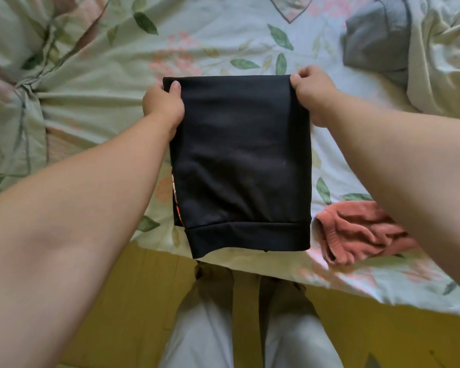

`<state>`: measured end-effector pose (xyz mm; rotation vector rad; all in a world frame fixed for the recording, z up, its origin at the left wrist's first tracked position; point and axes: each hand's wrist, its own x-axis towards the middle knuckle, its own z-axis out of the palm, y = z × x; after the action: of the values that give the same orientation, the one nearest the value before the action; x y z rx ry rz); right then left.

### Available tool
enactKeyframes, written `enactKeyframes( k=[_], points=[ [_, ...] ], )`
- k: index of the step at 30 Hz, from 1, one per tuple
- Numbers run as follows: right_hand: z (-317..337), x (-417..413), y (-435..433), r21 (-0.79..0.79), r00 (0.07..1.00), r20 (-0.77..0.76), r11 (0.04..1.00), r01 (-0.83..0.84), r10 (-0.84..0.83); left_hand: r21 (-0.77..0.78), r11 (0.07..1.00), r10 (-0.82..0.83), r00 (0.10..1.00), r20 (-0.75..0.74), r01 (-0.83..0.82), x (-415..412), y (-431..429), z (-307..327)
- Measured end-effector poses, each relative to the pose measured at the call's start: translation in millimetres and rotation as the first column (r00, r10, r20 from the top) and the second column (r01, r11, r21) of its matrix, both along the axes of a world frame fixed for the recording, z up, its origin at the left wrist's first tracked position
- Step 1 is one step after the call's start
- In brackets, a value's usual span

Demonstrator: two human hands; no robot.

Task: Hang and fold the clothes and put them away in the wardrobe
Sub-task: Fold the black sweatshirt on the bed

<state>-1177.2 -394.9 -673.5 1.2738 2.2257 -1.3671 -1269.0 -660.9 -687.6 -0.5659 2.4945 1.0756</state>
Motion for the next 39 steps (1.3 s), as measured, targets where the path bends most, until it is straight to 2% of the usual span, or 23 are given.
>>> enactKeyframes(
  k=[2, 3, 5, 6, 7, 9, 11, 14, 16, 20, 22, 23, 25, 28, 31, 33, 36, 39],
  points=[
    [0.2, 7.0, -18.8, 0.327, 0.999, 0.045, 0.944, -0.039, 0.026, -0.321, 0.947, -0.048, 0.989, -0.138, 0.001, 14.2, 10.9, 8.8],
    [1.8, 15.4, -34.9, 0.469, 0.998, 0.036, 0.88, -0.07, 0.061, -0.46, 0.886, -0.179, 0.954, -0.24, 0.051, 30.2, 16.1, 14.1],
    [5.8, 45.3, -75.8, 0.578, 0.974, -0.016, 0.798, -0.174, 0.224, -0.6, 0.767, -0.52, 0.767, -0.375, 0.227, 75.7, 20.7, 20.4],
    [5.8, 65.7, -94.8, 0.586, 0.947, -0.001, 0.768, -0.26, 0.321, -0.628, 0.708, -0.64, 0.67, -0.377, 0.323, 101.3, 19.8, 19.4],
    [2.5, 87.5, -110.0, 0.589, 0.913, 0.055, 0.725, -0.357, 0.405, -0.648, 0.647, -0.715, 0.615, -0.333, 0.401, 125.9, 15.5, 14.6],
    [-8.4, 129.3, -128.8, 0.571, 0.836, 0.227, 0.627, -0.53, 0.5, -0.667, 0.528, -0.784, 0.604, -0.145, 0.526, 167.7, -1.4, 1.3],
    [-20.6, 162.8, -134.4, 0.557, 0.78, 0.322, 0.559, -0.614, 0.536, -0.673, 0.418, -0.826, 0.564, -0.002, 0.61, 195.0, -20.6, -12.3],
    [-29.0, 199.0, -130.6, 0.582, 0.734, 0.332, 0.484, -0.653, 0.592, -0.675, 0.319, -0.892, 0.452, 0.024, 0.665, 208.2, -45.2, -22.7],
    [-28.4, 222.5, -125.0, 0.582, 0.681, 0.347, 0.421, -0.696, 0.645, -0.672, 0.232, -0.937, 0.347, 0.039, 0.703, 207.4, -65.2, -24.7],
    [-16.8, 260.7, -106.3, 0.528, 0.53, 0.364, 0.299, -0.795, 0.766, -0.668, -0.03, -0.992, 0.06, 0.112, 0.744, 197.5, -117.3, -18.7],
    [-8.9, 263.2, -89.2, 0.53, 0.485, 0.291, 0.283, -0.8, 0.825, -0.651, -0.107, -0.993, -0.055, 0.1, 0.751, 186.1, -137.9, -11.9],
    [-6.4, 260.4, -78.0, 0.55, 0.477, 0.232, 0.29, -0.783, 0.848, -0.649, -0.119, -0.993, -0.092, 0.076, 0.751, 179.0, -144.1, -8.5],
    [-3.9, 248.6, -53.5, 0.605, 0.488, 0.159, 0.306, -0.735, 0.858, -0.66, -0.083, -0.993, -0.12, -0.01, 0.746, 165.6, -149.7, -3.1],
    [-4.0, 223.8, -22.1, 0.669, 0.528, 0.203, 0.276, -0.69, 0.825, -0.697, -0.041, -0.98, -0.164, -0.111, 0.716, 148.1, -143.3, 0.7],
    [-10.2, 205.5, -4.3, 0.71, 0.453, 0.297, 0.123, -0.693, 0.84, -0.723, -0.112, -0.975, -0.216, -0.053, 0.682, 133.0, -132.7, -0.3],
    [-16.0, 199.4, 0.6, 0.746, 0.385, 0.308, 0.031, -0.665, 0.87, -0.746, -0.162, -0.971, -0.24, 0.002, 0.647, 127.7, -127.6, -4.1],
    [-22.8, 196.0, -2.7, 0.781, 0.309, 0.352, -0.095, -0.617, 0.884, -0.788, -0.148, -0.971, -0.24, 0.001, 0.597, 126.4, -122.2, -9.0],
    [-23.9, 198.5, -5.0, 0.78, 0.275, 0.38, -0.147, -0.608, 0.883, -0.776, -0.16, -0.967, -0.253, 0.0, 0.611, 121.1, -121.1, -8.8]
  ],
)
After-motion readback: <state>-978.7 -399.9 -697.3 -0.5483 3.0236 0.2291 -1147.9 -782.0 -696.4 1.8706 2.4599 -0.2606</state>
